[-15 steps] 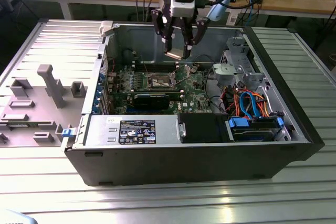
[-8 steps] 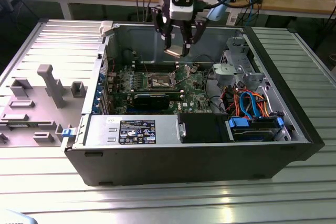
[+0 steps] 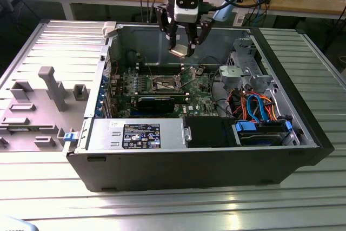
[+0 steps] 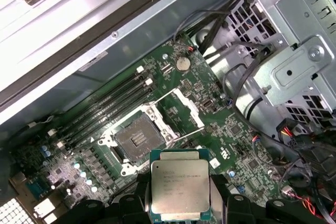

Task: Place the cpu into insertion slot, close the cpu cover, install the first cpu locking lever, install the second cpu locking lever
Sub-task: 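Place the cpu into insertion slot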

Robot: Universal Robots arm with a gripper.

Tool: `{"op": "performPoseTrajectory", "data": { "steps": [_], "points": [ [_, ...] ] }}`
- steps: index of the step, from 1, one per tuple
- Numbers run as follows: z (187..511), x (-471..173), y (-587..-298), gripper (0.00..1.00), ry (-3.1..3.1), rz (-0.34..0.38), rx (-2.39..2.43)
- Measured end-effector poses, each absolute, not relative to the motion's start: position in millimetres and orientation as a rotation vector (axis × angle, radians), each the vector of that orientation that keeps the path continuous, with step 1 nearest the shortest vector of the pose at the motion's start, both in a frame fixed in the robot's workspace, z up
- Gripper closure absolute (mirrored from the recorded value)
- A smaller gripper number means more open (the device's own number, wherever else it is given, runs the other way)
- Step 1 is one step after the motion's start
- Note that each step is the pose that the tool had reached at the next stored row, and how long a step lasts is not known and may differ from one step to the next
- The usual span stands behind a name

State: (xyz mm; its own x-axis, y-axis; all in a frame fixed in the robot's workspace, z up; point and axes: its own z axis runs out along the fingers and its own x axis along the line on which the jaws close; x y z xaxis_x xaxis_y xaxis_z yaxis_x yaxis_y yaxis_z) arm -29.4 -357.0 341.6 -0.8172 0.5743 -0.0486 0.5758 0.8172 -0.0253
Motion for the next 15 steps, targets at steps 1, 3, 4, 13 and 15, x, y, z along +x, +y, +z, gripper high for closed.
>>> {"op": "performPoseTrajectory", "data": {
  "steps": [1, 3, 4, 13, 15],
  "points": [
    [341.6, -29.4, -357.0, 0.45, 2.957, -0.061, 0.937],
    [341.5, -29.4, -357.0, 0.45, 2.957, -0.062, 0.938],
    [341.5, -29.4, -357.0, 0.45, 2.956, -0.062, 0.939],
    [341.5, -29.4, -357.0, 0.45, 2.954, -0.063, 0.945],
    [341.5, -29.4, -357.0, 0.45, 2.954, -0.063, 0.946]
  ]
}}
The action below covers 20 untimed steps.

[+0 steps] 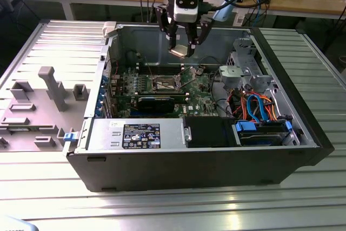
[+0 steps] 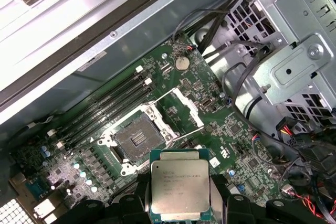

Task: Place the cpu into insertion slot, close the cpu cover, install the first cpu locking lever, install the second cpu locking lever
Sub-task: 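Place the cpu into insertion slot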

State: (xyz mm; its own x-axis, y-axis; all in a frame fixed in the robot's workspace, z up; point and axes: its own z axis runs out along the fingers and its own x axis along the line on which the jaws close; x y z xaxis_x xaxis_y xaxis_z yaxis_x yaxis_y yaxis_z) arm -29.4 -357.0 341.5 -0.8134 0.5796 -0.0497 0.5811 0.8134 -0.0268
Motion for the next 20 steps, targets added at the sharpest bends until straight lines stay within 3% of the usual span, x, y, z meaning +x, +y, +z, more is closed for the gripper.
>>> {"op": "performPoseTrajectory", "data": {
  "steps": [20],
  "points": [
    [340.8, -29.6, -357.0, 0.45, 2.948, -0.081, 0.952]
  ]
}}
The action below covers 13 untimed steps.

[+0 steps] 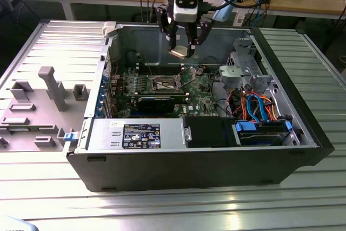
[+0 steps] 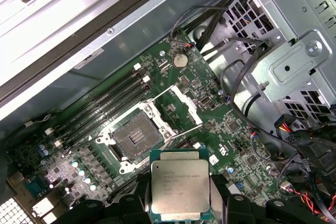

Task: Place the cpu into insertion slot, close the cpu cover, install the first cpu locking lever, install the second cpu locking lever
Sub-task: 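Place the cpu into insertion slot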

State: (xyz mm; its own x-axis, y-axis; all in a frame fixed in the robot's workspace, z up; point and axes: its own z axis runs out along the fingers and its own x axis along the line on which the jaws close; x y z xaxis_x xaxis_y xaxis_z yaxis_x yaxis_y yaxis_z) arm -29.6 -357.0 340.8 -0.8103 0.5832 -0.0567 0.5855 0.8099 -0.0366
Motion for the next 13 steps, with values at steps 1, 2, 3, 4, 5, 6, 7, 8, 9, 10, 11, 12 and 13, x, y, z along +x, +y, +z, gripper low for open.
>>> {"op": "performPoseTrajectory", "data": {
  "steps": [1, 2, 3, 4, 5, 6, 7, 8, 9, 10, 11, 12, 13],
  "points": [
    [340.8, -29.6, -357.0, 0.45, 2.948, -0.081, 0.952],
    [340.8, -29.6, -357.0, 0.45, 2.947, -0.081, 0.953],
    [340.8, -29.6, -357.0, 0.45, 2.947, -0.081, 0.954],
    [340.8, -29.6, -357.0, 0.45, 2.947, -0.081, 0.955],
    [340.8, -29.6, -357.0, 0.45, 2.947, -0.081, 0.955],
    [340.8, -29.6, -357.0, 0.45, 2.947, -0.081, 0.956],
    [340.8, -29.6, -357.0, 0.45, 2.947, -0.081, 0.956],
    [340.8, -29.6, -357.0, 0.45, 2.946, -0.081, 0.957],
    [340.8, -29.6, -357.0, 0.45, 2.946, -0.081, 0.957],
    [340.8, -29.6, -357.1, 0.45, 2.947, -0.080, 0.957],
    [340.7, -29.5, -357.3, 0.45, 2.948, -0.073, 0.957],
    [340.8, -29.6, -357.8, 0.45, 2.953, -0.051, 0.960],
    [340.8, -29.6, -358.2, 0.45, 2.957, -0.030, 0.962]
  ]
}}
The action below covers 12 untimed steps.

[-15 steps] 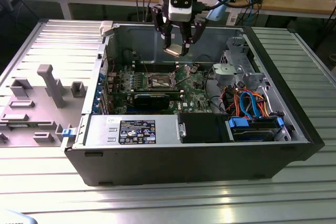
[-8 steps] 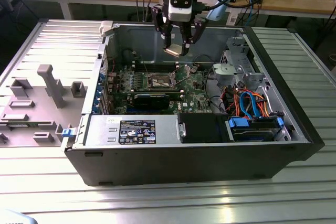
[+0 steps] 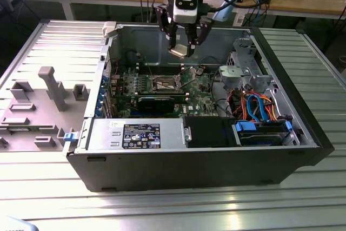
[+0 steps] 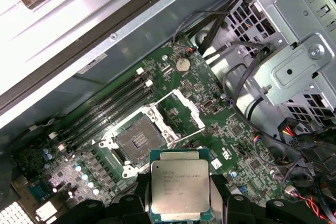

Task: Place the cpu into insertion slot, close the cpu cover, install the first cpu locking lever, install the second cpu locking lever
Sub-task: 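Place the cpu into insertion slot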

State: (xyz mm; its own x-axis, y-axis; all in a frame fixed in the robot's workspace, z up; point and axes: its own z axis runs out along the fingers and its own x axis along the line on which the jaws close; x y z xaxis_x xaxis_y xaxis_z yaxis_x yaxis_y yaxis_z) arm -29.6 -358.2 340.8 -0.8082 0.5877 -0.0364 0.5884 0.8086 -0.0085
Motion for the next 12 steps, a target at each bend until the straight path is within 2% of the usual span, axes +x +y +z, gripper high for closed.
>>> {"op": "performPoseTrajectory", "data": {
  "steps": [4, 12],
  "points": [
    [340.8, -29.6, -359.7, 0.45, 2.969, 0.033, 0.967],
    [340.8, -29.6, -360.0, 0.45, 2.969, 0.034, 0.969]
  ]
}}
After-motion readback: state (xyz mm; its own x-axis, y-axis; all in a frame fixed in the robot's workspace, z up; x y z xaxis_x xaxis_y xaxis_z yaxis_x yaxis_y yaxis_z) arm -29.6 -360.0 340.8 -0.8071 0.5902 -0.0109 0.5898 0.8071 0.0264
